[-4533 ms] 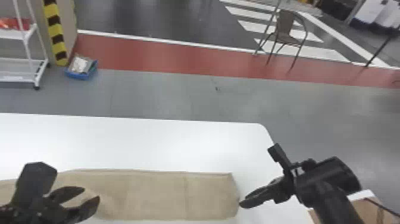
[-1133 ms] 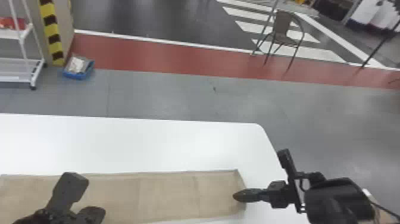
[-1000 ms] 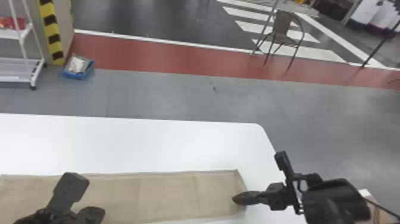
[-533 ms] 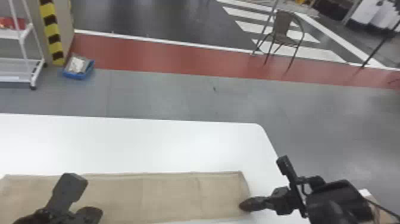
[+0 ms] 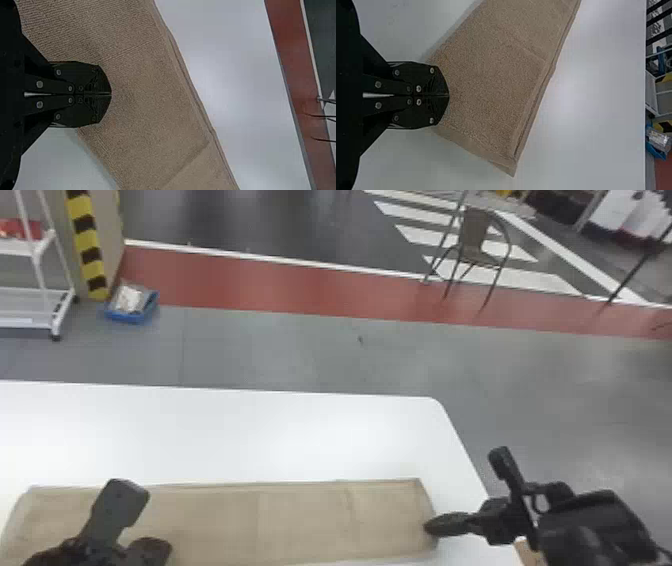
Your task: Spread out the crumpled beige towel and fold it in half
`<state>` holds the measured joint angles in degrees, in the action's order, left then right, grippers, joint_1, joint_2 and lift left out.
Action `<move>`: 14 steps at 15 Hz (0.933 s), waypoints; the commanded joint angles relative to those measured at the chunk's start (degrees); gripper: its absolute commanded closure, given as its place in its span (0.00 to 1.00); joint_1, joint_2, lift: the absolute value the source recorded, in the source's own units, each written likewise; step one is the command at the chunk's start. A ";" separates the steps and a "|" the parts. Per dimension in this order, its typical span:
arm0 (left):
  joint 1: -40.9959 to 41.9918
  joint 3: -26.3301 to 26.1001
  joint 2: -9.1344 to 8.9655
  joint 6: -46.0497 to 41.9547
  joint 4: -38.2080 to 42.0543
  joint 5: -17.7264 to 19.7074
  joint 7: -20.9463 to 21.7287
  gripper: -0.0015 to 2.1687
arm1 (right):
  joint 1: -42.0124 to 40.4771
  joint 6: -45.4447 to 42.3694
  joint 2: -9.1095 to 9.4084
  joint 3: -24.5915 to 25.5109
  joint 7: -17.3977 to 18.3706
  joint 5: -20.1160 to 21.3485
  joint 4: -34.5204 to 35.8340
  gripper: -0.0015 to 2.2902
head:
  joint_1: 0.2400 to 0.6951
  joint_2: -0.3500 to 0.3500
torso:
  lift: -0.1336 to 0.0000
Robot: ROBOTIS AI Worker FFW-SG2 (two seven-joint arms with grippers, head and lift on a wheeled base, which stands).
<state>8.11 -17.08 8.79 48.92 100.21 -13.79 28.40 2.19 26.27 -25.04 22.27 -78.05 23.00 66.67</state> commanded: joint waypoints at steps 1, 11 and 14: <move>0.77 0.55 0.00 0.79 0.95 0.08 0.25 0.61 | 0.09 -0.47 0.08 0.76 -0.28 -0.24 0.12 0.65 | 1.00 0.00 | 1.00; 7.89 15.41 0.18 -4.84 18.70 12.47 2.80 0.11 | -6.76 9.90 8.96 18.07 -0.28 -15.01 24.65 0.01 | 1.00 0.00 | 1.00; 8.51 20.33 0.44 -8.53 17.74 16.16 2.89 0.04 | -7.82 8.14 13.70 19.57 -0.28 -14.48 29.48 0.02 | 1.00 0.00 | 1.00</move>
<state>16.26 1.01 9.02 42.11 118.55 0.96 31.21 -5.14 35.19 -13.20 41.35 -78.05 8.22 94.29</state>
